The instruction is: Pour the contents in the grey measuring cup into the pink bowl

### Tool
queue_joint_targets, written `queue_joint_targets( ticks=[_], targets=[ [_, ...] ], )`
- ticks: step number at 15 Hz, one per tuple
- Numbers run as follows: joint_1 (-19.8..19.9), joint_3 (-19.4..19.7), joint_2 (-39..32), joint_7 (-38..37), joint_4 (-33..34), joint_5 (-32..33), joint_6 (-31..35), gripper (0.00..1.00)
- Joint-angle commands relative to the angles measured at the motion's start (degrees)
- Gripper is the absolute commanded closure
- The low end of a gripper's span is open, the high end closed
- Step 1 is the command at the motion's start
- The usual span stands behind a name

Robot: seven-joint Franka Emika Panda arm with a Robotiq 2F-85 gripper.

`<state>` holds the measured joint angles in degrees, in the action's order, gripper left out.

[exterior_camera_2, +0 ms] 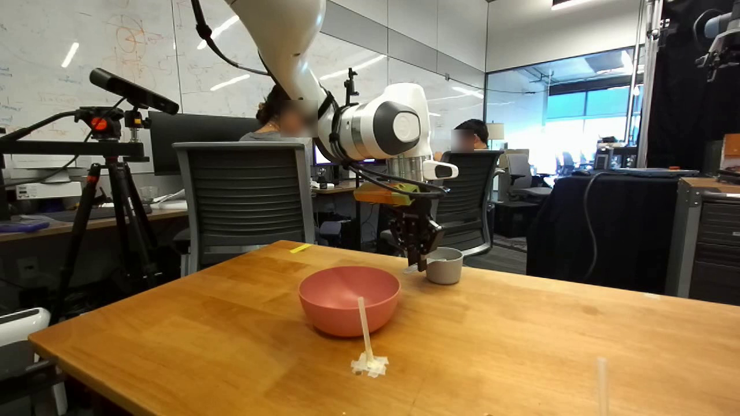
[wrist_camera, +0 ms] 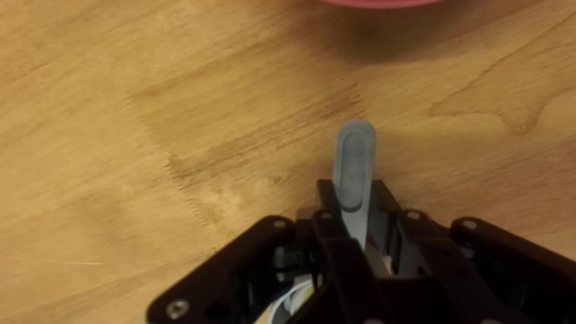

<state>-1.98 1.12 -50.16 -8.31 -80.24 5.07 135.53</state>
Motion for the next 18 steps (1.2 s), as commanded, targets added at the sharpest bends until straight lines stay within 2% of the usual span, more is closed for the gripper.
queue_joint_targets(
  ticks=[1, 18],
  targets=[
    [-0.64, 0.92, -0.78, -0.43, 1.44, -0.77, -0.31, 0.94],
    [-0.4, 1.33, 5.39, 4.49, -3.5, 1.81, -1.86, 0.94]
  ],
)
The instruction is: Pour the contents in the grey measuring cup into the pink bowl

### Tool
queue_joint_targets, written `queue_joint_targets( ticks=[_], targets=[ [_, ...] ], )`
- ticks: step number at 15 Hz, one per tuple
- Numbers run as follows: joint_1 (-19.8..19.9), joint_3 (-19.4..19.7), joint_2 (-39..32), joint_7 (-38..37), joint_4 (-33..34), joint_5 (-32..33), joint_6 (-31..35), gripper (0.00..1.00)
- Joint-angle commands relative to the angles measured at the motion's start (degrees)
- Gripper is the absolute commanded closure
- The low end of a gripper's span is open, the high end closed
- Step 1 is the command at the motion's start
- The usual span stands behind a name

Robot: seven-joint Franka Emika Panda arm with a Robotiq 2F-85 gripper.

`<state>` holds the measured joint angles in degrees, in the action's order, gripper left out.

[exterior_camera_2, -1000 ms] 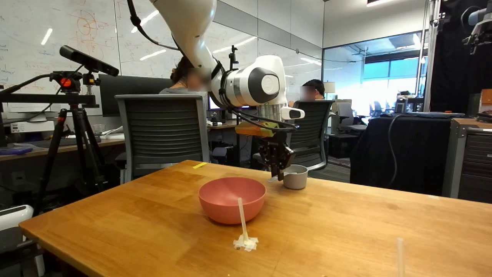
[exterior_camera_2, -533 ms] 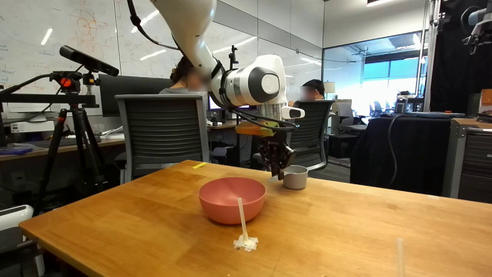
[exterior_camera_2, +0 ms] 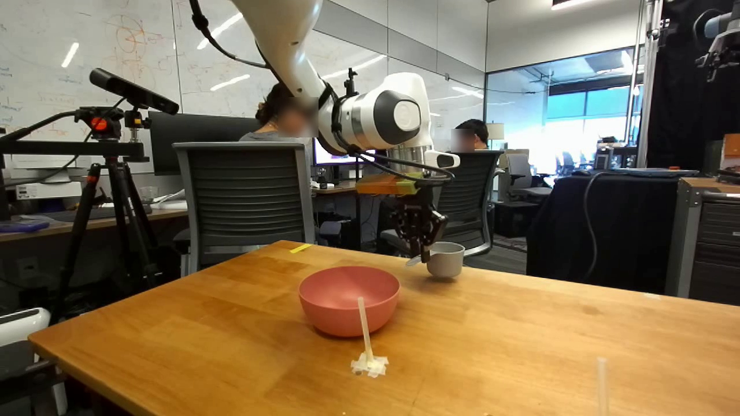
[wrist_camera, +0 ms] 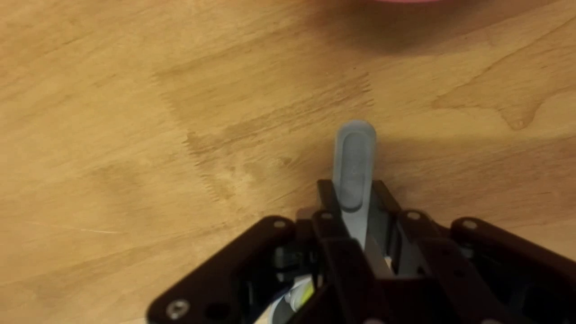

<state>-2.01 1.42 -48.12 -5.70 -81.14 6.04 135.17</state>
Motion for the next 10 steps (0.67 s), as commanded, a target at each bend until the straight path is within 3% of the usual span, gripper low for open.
queue_joint_targets(
  ticks=[1, 10],
  targets=[
    [-0.25, 1.26, 3.79, 2.54, -2.96, 1.25, -1.78, 0.94],
    [0.83, 1.69, 11.51, 11.8, -10.68, 6.98, -2.14, 0.94]
  ],
)
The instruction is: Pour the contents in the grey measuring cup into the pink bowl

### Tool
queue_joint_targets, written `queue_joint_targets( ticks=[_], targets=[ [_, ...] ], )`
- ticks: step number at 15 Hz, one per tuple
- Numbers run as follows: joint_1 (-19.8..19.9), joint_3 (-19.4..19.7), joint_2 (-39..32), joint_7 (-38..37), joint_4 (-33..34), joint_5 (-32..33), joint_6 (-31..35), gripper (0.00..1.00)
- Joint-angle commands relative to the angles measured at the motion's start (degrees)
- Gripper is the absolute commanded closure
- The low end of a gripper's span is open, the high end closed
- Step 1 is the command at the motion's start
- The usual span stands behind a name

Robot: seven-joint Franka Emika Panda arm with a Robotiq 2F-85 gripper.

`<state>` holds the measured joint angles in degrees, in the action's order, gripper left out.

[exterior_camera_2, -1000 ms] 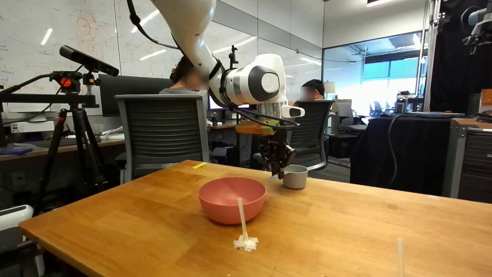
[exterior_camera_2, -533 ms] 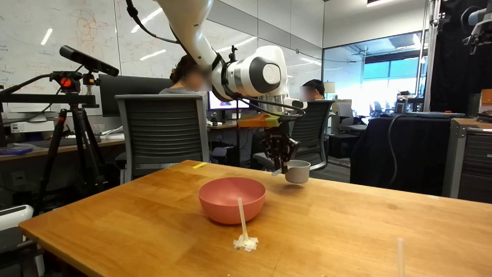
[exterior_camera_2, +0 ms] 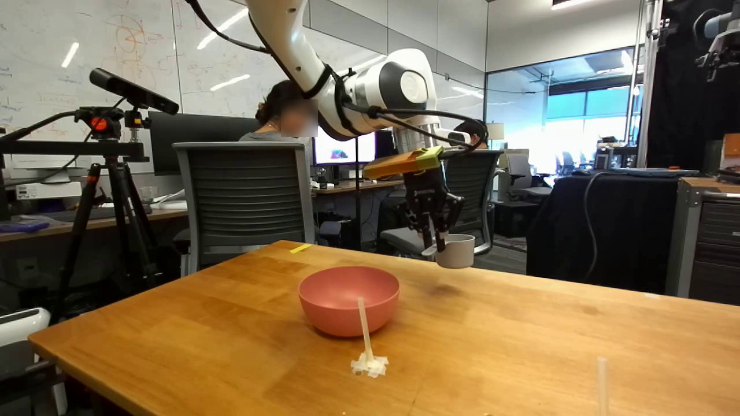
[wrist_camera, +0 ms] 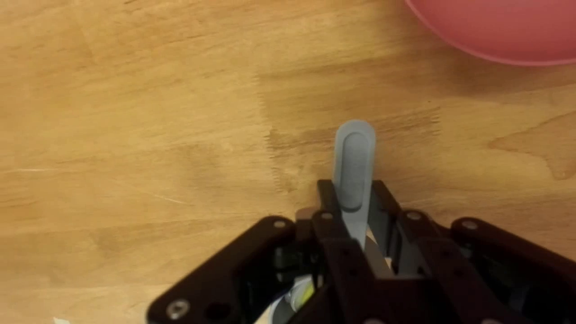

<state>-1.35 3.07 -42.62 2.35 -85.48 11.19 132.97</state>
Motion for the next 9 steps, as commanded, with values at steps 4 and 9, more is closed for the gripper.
queue_joint_targets(
  ticks=[4, 9],
  targets=[
    [0.94, -0.19, 11.35, 8.78, -12.79, 4.25, 0.98, 0.94],
    [2.33, 0.02, 18.25, 12.84, -22.91, 7.12, 3.65, 0.94]
  ],
)
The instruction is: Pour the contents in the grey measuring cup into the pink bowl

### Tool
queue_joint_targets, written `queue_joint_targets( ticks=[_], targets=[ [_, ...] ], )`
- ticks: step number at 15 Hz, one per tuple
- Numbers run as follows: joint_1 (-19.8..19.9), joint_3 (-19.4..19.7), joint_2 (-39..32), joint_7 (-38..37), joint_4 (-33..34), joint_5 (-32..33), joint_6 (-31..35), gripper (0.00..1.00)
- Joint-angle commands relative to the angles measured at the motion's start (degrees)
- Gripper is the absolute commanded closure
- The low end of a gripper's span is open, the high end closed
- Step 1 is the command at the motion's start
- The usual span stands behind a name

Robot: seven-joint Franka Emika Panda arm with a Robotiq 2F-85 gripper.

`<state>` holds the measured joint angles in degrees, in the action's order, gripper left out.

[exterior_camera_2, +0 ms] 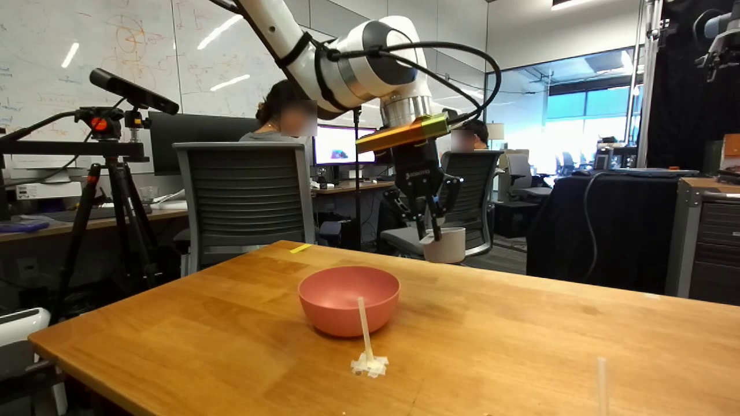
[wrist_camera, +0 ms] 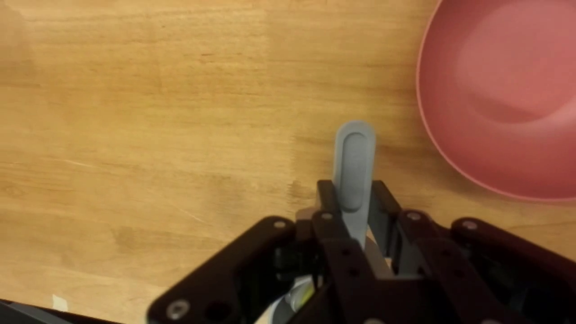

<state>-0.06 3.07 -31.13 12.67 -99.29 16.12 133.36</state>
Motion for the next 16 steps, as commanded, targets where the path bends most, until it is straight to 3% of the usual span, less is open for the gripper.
queue_joint_targets(
  ticks=[1, 9, 16],
  targets=[
    [1.32, 0.14, 8.05, 2.8, -11.39, 2.89, 4.23, 0.94],
    [2.08, 2.25, 19.28, 2.5, -33.05, 13.87, 16.1, 0.94],
    [1.88, 4.55, 26.09, -5.51, -40.21, 27.63, 26.55, 0.94]
  ],
)
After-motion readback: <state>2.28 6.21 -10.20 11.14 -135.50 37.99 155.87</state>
